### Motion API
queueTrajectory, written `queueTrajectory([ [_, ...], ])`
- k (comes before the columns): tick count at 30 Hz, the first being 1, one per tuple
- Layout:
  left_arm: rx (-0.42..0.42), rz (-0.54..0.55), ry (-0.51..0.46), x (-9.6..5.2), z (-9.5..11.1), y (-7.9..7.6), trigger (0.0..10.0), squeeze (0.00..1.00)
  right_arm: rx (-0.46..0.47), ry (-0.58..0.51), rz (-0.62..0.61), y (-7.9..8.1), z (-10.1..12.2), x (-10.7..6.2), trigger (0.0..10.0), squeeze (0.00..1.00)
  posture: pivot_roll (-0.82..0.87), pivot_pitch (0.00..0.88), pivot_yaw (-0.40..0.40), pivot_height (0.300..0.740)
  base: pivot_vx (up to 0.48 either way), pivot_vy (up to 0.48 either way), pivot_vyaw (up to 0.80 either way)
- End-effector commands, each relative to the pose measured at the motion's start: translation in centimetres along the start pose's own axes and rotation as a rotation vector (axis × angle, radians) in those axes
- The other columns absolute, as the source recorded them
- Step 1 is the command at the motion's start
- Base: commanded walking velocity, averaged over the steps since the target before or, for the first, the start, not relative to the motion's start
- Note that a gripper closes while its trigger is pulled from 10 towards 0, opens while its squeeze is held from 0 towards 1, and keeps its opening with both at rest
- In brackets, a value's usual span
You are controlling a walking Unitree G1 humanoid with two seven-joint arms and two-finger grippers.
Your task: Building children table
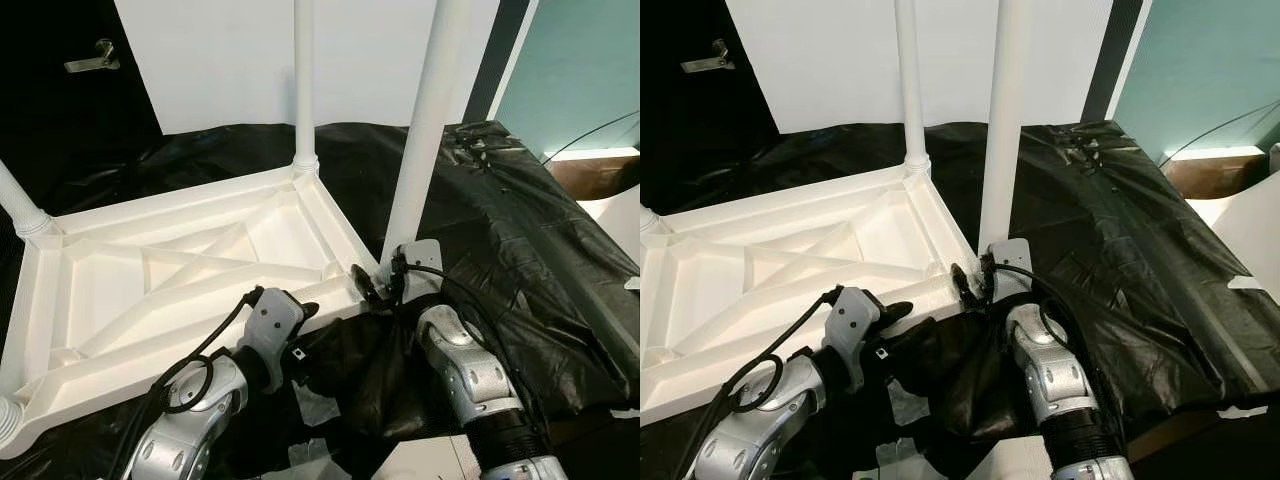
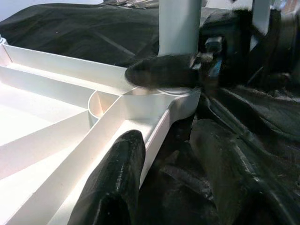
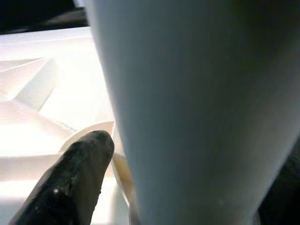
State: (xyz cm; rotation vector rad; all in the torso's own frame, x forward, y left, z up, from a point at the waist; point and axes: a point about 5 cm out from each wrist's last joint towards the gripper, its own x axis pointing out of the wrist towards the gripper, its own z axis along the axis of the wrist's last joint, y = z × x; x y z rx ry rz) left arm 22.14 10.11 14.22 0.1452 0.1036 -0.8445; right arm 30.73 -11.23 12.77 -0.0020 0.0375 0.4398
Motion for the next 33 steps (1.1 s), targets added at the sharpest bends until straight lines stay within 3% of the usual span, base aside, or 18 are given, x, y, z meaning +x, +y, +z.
queueTrajectory([
  [1,-0.001,-0.008,0.002,0.1,0.1,-0.2,10.0,0.0,0.007,-0.038,0.037,-0.1,0.7,0.2,10.0,1.0,0.11,0.018,-0.018,0.74,0.0,0.0,0.0],
  [3,-0.001,-0.01,0.003,0.1,0.1,-0.2,10.0,0.0,-0.01,-0.045,0.081,-0.6,1.0,0.2,10.0,1.0,0.1,0.018,-0.015,0.74,0.0,0.0,0.0],
  [4,0.0,-0.012,0.005,0.1,0.1,-0.1,10.0,0.0,-0.068,-0.044,0.203,-1.5,1.6,0.2,10.0,0.0,0.11,0.019,-0.013,0.74,0.0,0.0,0.0],
  [10,0.002,-0.011,0.005,0.1,0.2,0.1,10.0,0.0,-0.1,-0.037,0.284,-2.1,1.9,0.3,10.0,0.0,0.11,0.018,-0.013,0.74,0.0,0.0,0.0],
  [15,0.006,-0.007,0.001,0.1,0.3,0.3,10.0,0.0,-0.173,-0.007,0.4,-2.8,2.3,1.3,10.0,0.0,0.11,0.008,-0.012,0.74,0.0,0.0,0.0],
  [17,0.01,-0.005,-0.001,0.2,0.4,0.5,10.0,0.0,-0.196,0.005,0.435,-2.9,2.5,1.8,6.9,0.0,0.11,0.005,-0.013,0.74,0.0,0.0,0.0],
  [18,0.01,-0.005,-0.001,0.2,0.4,0.5,10.0,0.0,-0.196,0.005,0.435,-2.9,2.5,1.8,6.9,0.0,0.11,0.005,-0.013,0.74,0.0,0.0,0.0],
  [19,0.011,-0.002,-0.004,0.2,0.5,0.6,10.0,0.0,-0.201,0.015,0.453,-2.9,2.5,1.9,2.0,0.0,0.11,0.002,-0.015,0.74,0.0,0.0,0.0],
  [20,0.012,0.0,-0.007,0.3,0.5,0.6,10.0,0.0,-0.203,0.024,0.476,-2.9,2.5,1.8,0.6,0.0,0.11,0.002,-0.017,0.74,0.0,0.0,0.0],
  [21,0.012,0.0,-0.007,0.3,0.5,0.6,10.0,0.0,-0.203,0.024,0.476,-2.9,2.5,1.8,0.6,0.0,0.11,0.002,-0.017,0.74,0.0,0.0,0.0],
  [22,0.012,0.001,-0.011,0.3,0.5,0.6,10.0,0.0,-0.207,0.032,0.494,-3.0,2.4,1.8,0.0,0.0,0.11,0.0,-0.018,0.74,0.0,0.0,0.0],
  [33,0.009,0.0,-0.014,0.4,0.6,0.5,10.0,0.0,-0.2,0.075,0.529,-3.5,1.3,1.2,0.0,0.0,0.11,0.002,-0.022,0.74,0.0,0.0,0.0],
])
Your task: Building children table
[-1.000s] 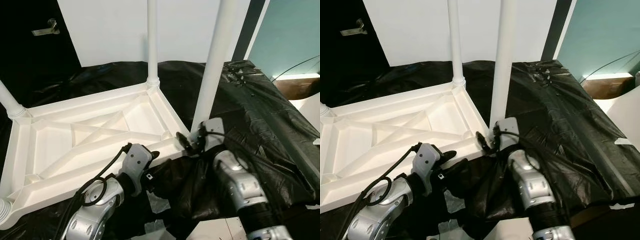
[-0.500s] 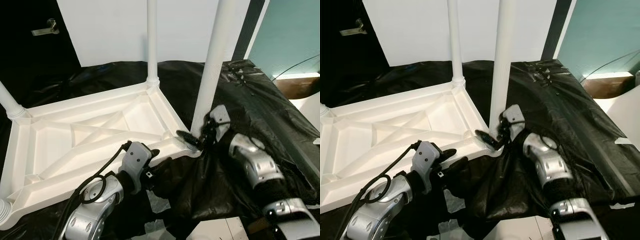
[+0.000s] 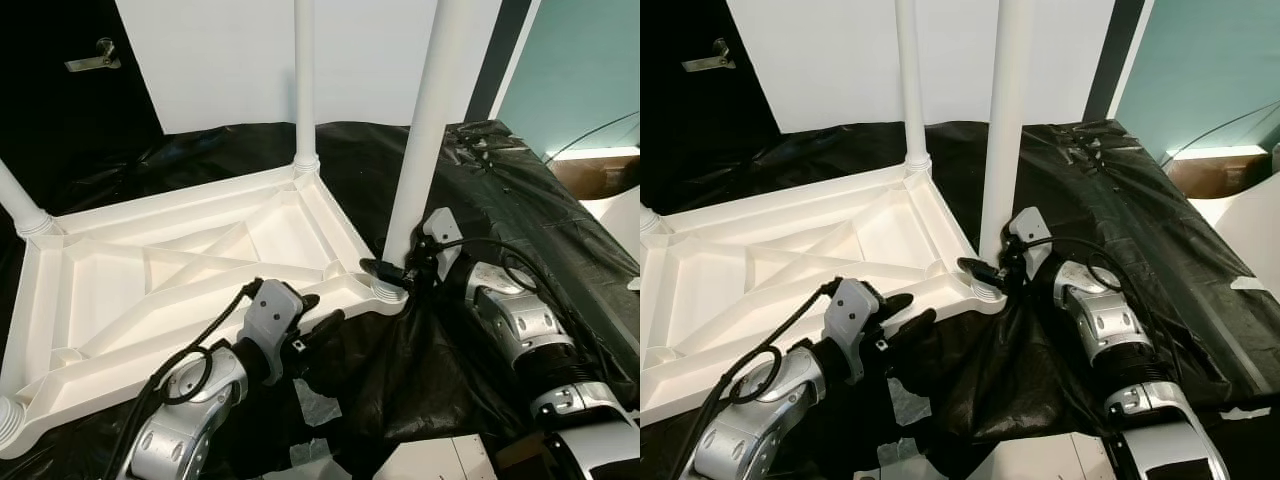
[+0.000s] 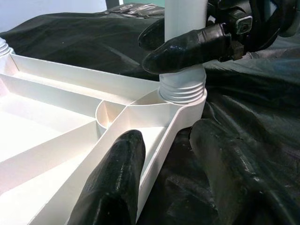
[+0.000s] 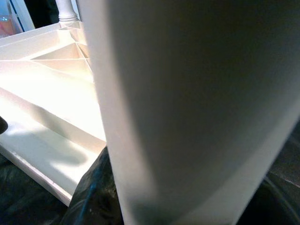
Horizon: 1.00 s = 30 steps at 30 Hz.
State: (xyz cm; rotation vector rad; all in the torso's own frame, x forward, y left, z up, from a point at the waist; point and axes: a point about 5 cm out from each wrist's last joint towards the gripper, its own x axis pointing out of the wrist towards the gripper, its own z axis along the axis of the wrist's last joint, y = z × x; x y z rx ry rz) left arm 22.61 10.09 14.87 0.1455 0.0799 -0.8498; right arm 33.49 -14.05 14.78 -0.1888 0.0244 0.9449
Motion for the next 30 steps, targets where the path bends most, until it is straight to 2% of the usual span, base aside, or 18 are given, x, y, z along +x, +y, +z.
queueTrajectory([
  [1,-0.001,0.004,0.007,0.2,-0.1,0.1,10.0,0.0,0.0,0.044,0.03,0.3,-0.7,0.1,0.0,0.0,0.11,0.002,-0.022,0.74,0.0,0.0,0.0],
  [2,-0.002,0.005,0.005,0.2,-0.1,0.1,10.0,0.0,0.025,0.043,0.001,0.2,-0.8,0.1,4.0,0.0,0.11,0.001,-0.025,0.74,0.0,0.0,0.0],
  [3,-0.002,0.005,0.005,0.2,-0.1,0.1,10.0,0.0,0.025,0.043,0.001,0.2,-0.8,0.1,4.0,0.0,0.11,0.001,-0.025,0.74,0.0,0.0,0.0],
  [4,-0.008,0.007,-0.002,0.3,-0.1,0.0,10.0,0.0,0.034,0.047,-0.035,0.0,-1.0,0.2,10.0,0.0,0.11,0.001,-0.025,0.74,0.0,0.0,0.0],
  [9,-0.024,0.003,-0.016,0.5,0.0,-0.3,10.0,0.0,0.066,0.042,-0.109,0.2,-1.0,0.6,10.0,0.0,0.11,0.0,-0.023,0.74,0.0,0.0,0.0],
  [11,-0.022,0.006,-0.002,0.7,-0.2,-0.4,10.0,0.0,0.117,0.064,-0.226,0.6,-1.4,1.0,10.0,0.0,0.11,0.0,-0.02,0.74,0.0,0.0,0.0],
  [13,-0.01,0.023,0.014,0.7,-0.4,-0.2,10.0,0.0,0.146,0.079,-0.291,0.9,-1.9,1.1,10.0,0.0,0.1,0.0,-0.018,0.74,0.0,0.0,0.0],
  [23,-0.008,0.026,0.01,0.7,-0.4,0.0,10.0,0.0,0.193,0.067,-0.418,2.9,-2.5,1.7,10.0,0.0,0.1,0.0,-0.019,0.74,0.0,0.0,0.0],
  [26,-0.008,0.028,0.009,0.7,-0.4,0.1,10.0,0.0,0.244,0.044,-0.589,3.2,-2.4,2.0,10.0,0.0,0.1,0.0,-0.023,0.74,0.0,0.0,0.0],
  [27,-0.008,0.028,0.009,0.7,-0.4,0.1,10.0,0.0,0.244,0.044,-0.589,3.2,-2.4,2.0,10.0,0.0,0.1,0.0,-0.023,0.74,0.0,0.0,0.0],
  [28,-0.009,0.028,0.009,0.7,-0.4,0.0,10.0,0.0,0.278,0.046,-0.652,3.3,-2.4,2.0,10.0,0.0,0.1,0.0,-0.023,0.74,0.0,0.0,0.0],
  [30,-0.011,0.029,0.008,0.7,-0.4,0.0,10.0,0.0,0.3,0.048,-0.7,3.4,-2.4,2.0,10.0,0.0,0.11,0.0,-0.022,0.74,0.0,0.0,0.0],
])
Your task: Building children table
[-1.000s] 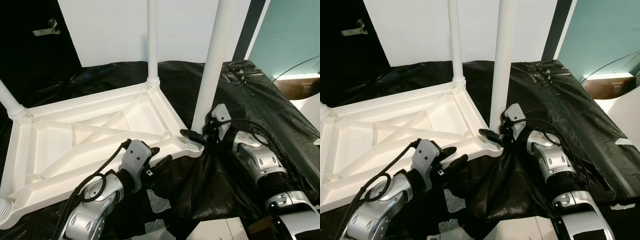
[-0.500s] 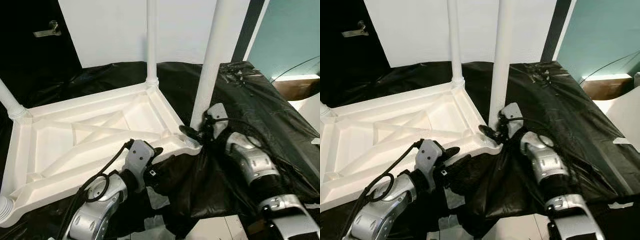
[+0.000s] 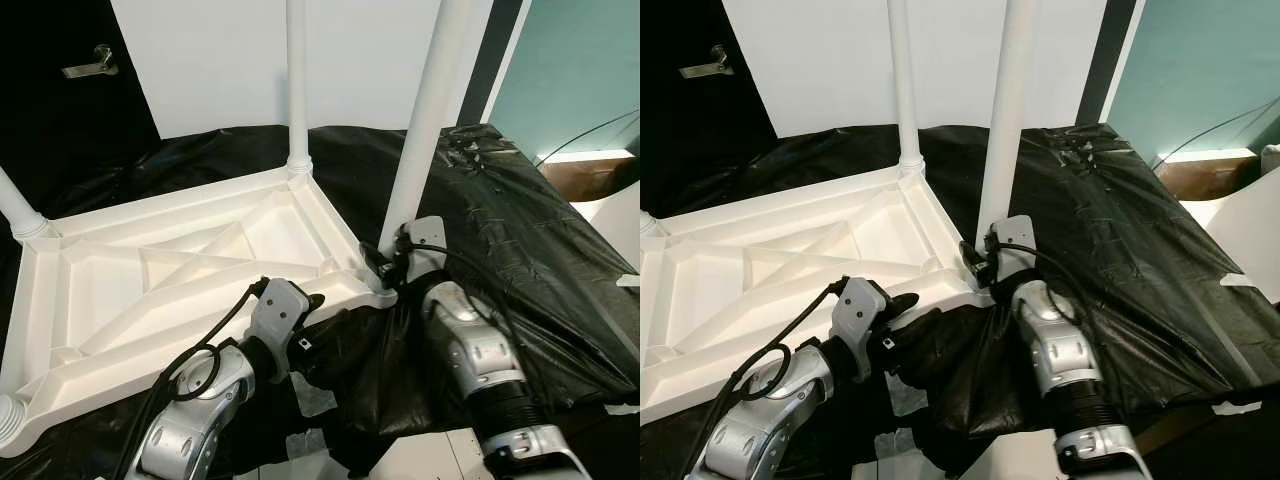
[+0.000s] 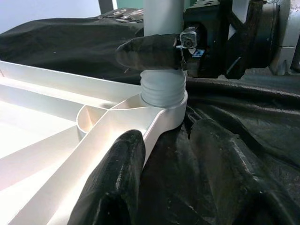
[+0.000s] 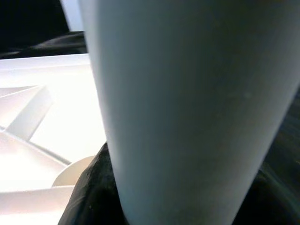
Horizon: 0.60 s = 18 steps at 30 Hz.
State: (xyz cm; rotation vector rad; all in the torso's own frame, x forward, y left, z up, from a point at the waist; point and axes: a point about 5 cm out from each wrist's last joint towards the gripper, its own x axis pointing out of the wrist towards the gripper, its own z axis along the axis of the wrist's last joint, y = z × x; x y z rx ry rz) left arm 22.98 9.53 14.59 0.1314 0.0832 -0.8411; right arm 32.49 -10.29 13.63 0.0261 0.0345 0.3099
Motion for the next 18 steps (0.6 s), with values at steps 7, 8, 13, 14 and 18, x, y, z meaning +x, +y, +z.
queueTrajectory([
  [7,-0.012,0.035,-0.003,0.0,0.0,0.1,10.0,0.0,0.132,0.088,-0.108,0.7,-2.0,-0.9,10.0,0.0,0.11,0.0,-0.026,0.74,0.0,0.0,0.0],
  [8,-0.012,0.037,-0.003,-0.1,0.0,0.2,10.0,0.0,0.126,0.083,-0.106,0.8,-1.9,-1.0,10.0,0.0,0.11,0.0,-0.026,0.74,0.0,0.0,0.0],
  [13,-0.014,0.045,-0.004,-0.2,0.0,0.3,10.0,0.0,0.109,0.059,-0.113,0.8,-1.4,-1.0,10.0,0.0,0.11,0.0,-0.03,0.74,0.0,0.0,0.0],
  [14,-0.014,0.046,-0.004,-0.1,0.0,0.3,10.0,0.0,0.109,0.048,-0.109,0.7,-1.3,-1.0,10.0,0.1,0.11,0.0,-0.031,0.74,0.0,0.0,0.0],
  [18,-0.021,0.049,-0.012,-0.1,0.1,0.3,10.0,0.0,0.115,0.035,-0.099,0.8,-1.0,-1.0,10.0,1.0,0.11,0.0,-0.033,0.74,0.0,0.0,0.0],
])
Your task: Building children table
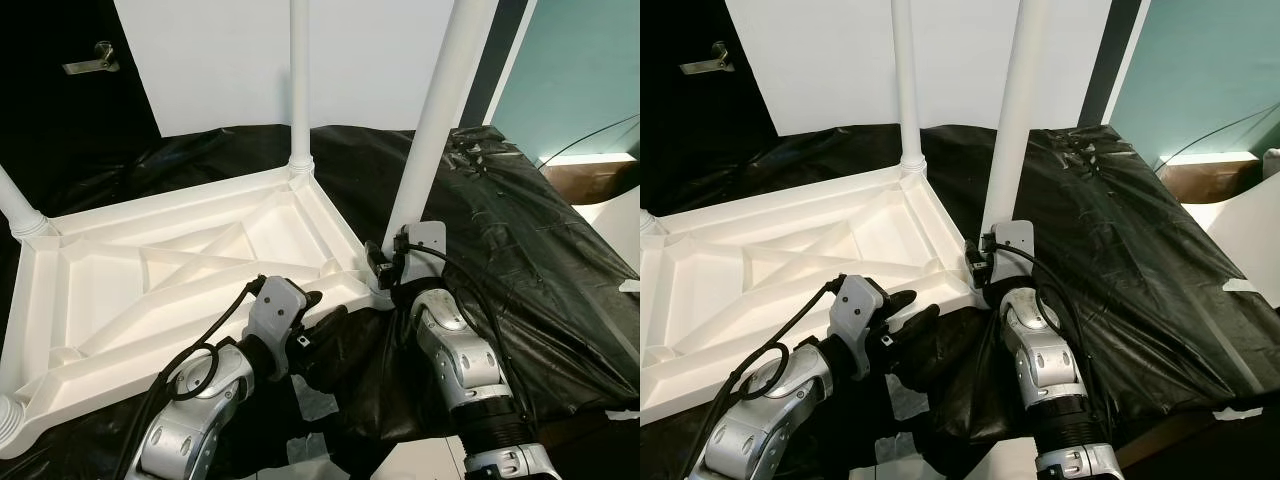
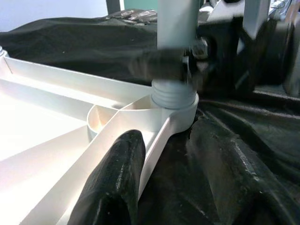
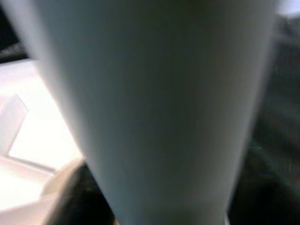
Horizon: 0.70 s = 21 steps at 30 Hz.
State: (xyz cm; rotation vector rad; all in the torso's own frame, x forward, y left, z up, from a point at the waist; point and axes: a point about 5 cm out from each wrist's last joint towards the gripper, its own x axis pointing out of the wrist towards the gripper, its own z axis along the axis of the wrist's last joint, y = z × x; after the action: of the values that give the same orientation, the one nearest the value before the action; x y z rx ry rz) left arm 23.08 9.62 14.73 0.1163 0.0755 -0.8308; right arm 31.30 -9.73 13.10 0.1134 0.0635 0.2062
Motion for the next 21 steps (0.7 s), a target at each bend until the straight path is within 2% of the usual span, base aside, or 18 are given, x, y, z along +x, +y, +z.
queueTrajectory([
  [1,-0.01,0.039,0.0,-0.1,-0.1,0.2,10.0,0.0,0.022,0.022,0.003,-0.1,-0.4,-0.1,10.0,1.0,0.11,0.0,-0.033,0.74,0.0,0.0,0.0],
  [4,-0.02,0.04,-0.013,0.0,0.1,0.1,10.0,0.0,0.039,-0.007,0.048,0.1,0.0,-0.2,10.0,1.0,0.11,0.0,-0.035,0.74,0.0,0.0,0.0],
  [7,-0.023,0.042,-0.017,0.0,0.2,0.0,10.0,0.0,0.002,-0.053,0.107,-0.1,0.5,-0.3,10.0,1.0,0.11,0.0,-0.035,0.74,0.0,0.0,0.0],
  [15,-0.023,0.047,-0.016,-0.1,0.1,0.1,10.0,0.0,-0.026,-0.067,0.25,-2.1,0.4,-0.9,10.0,1.0,0.11,0.0,-0.036,0.74,0.0,0.0,0.0],
  [16,-0.024,0.049,-0.016,-0.1,0.1,0.1,10.0,0.0,-0.033,-0.063,0.283,-2.6,0.6,-0.9,10.0,0.31,0.11,0.007,-0.033,0.74,0.0,0.0,0.0],
  [18,-0.024,0.049,-0.016,-0.1,0.1,0.1,10.0,0.0,-0.033,-0.063,0.283,-2.6,0.6,-0.9,10.0,0.31,0.11,0.007,-0.033,0.74,0.0,0.0,0.0],
  [19,-0.025,0.051,-0.016,-0.1,0.1,0.1,10.0,0.0,-0.044,-0.065,0.332,-3.0,0.8,-0.9,10.0,0.0,0.11,0.01,-0.03,0.74,0.0,0.0,0.0],
  [20,-0.025,0.051,-0.016,-0.1,0.1,0.1,10.0,0.0,-0.044,-0.065,0.332,-3.0,0.8,-0.9,10.0,0.0,0.11,0.01,-0.03,0.74,0.0,0.0,0.0],
  [21,-0.028,0.052,-0.015,-0.2,0.1,0.1,10.0,0.0,-0.068,-0.057,0.418,-3.4,1.2,-0.8,10.0,0.0,0.1,0.015,-0.026,0.74,0.0,0.0,0.0],
])
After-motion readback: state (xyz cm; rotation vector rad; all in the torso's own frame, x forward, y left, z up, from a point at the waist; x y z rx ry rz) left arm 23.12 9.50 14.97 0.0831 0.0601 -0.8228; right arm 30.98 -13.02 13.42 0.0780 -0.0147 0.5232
